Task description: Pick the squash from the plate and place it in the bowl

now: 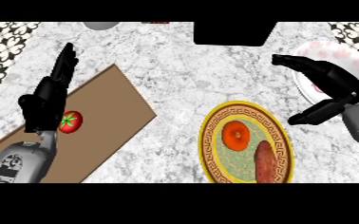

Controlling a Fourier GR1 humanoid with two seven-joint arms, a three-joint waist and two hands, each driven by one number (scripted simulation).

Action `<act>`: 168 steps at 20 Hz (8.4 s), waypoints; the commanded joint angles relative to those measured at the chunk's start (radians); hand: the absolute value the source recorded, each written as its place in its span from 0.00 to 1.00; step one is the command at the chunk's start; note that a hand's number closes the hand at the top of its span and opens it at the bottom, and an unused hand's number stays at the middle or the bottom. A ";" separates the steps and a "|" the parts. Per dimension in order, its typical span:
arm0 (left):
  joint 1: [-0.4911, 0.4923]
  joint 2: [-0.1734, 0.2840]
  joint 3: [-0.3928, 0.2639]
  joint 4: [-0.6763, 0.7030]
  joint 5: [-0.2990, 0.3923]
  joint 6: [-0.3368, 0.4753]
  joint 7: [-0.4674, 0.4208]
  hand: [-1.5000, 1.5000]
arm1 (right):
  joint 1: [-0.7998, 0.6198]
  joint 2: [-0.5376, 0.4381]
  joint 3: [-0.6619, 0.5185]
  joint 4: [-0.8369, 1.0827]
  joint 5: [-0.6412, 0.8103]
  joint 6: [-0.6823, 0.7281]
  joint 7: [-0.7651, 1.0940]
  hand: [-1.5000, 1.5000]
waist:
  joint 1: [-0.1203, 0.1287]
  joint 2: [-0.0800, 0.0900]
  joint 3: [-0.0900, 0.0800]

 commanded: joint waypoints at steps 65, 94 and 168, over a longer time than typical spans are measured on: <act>0.038 -0.126 0.158 -0.102 -0.147 -0.157 0.111 0.50 | -0.012 0.346 0.294 0.083 1.061 -0.311 -0.203 1.00 | -0.039 -0.017 -0.004; 0.021 -0.131 0.173 -0.084 -0.174 -0.144 0.113 0.50 | -0.121 0.599 0.019 -0.344 1.222 -1.061 1.676 1.00 | -0.046 -0.020 -0.004; 0.014 -0.152 0.274 -0.024 -0.183 -0.243 0.044 0.50 | 0.539 0.265 -0.863 -0.212 0.110 -0.625 0.291 0.00 | -0.051 -0.018 -0.006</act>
